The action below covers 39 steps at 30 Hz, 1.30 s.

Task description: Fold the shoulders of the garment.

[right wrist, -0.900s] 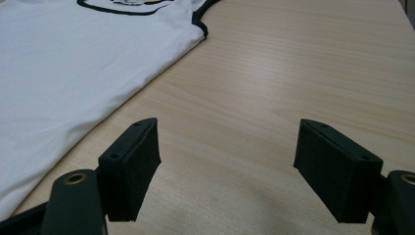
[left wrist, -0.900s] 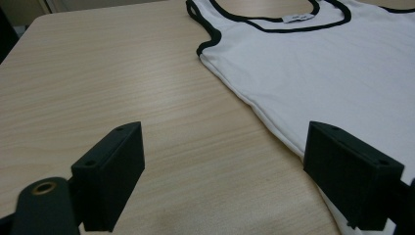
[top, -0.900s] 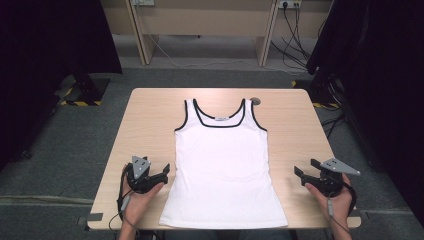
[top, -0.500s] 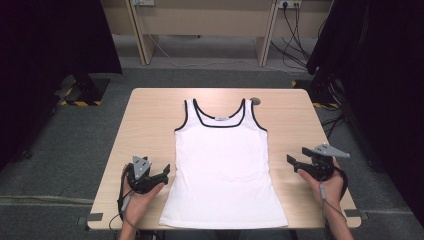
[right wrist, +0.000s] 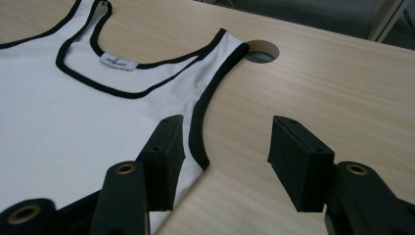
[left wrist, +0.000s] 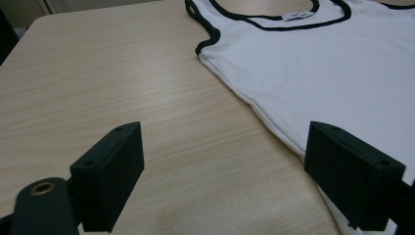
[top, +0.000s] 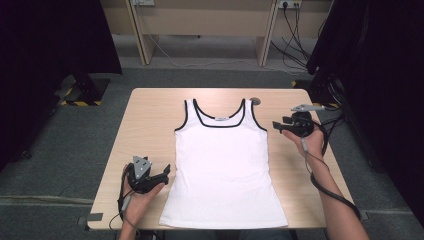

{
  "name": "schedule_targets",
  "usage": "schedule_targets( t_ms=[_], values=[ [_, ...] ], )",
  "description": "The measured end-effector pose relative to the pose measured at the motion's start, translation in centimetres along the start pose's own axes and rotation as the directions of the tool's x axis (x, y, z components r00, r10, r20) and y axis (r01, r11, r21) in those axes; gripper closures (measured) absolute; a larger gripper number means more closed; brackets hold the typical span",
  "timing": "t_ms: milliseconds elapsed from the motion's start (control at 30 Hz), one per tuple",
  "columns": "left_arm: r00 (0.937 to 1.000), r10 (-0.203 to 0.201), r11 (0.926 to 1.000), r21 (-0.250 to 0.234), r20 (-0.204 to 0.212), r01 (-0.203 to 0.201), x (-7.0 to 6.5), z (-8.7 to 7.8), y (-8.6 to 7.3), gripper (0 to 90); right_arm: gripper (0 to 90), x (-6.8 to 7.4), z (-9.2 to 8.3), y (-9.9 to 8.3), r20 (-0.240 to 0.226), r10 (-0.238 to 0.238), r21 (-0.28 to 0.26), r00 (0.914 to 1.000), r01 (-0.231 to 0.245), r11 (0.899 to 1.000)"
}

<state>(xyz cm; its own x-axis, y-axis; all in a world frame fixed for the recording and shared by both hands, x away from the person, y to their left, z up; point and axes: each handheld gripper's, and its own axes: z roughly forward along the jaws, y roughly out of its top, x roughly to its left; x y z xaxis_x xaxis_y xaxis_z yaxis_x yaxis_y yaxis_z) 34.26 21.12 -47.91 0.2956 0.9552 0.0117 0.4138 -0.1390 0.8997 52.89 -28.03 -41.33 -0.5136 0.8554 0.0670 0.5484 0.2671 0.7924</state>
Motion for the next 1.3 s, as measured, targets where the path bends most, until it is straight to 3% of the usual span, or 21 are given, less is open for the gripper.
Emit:
schedule_targets(
  t_ms=[333, 633, 1300],
  values=[
    [1.0000, 0.009, 0.9999, -0.006, 0.002, -0.009, -0.1, -0.1, 0.0, 14.5, 56.4, 0.6, 5.6, 3.4, -0.026, 0.031, 0.080, 0.9992, -0.029, 0.996],
    [0.9999, -0.008, 0.9999, -0.007, 0.010, 0.008, 0.1, -0.1, 0.0, 14.3, 63.2, 0.6, 9.2, 4.4, -0.007, 0.091, 0.133, 0.9958, -0.089, 0.987],
    [0.9998, -0.015, 0.9999, -0.008, 0.011, 0.015, 0.1, -0.1, -0.1, 14.4, 65.9, 0.8, 12.6, 4.8, 0.032, 0.135, 0.177, 0.9903, -0.139, 0.974]
  ],
)
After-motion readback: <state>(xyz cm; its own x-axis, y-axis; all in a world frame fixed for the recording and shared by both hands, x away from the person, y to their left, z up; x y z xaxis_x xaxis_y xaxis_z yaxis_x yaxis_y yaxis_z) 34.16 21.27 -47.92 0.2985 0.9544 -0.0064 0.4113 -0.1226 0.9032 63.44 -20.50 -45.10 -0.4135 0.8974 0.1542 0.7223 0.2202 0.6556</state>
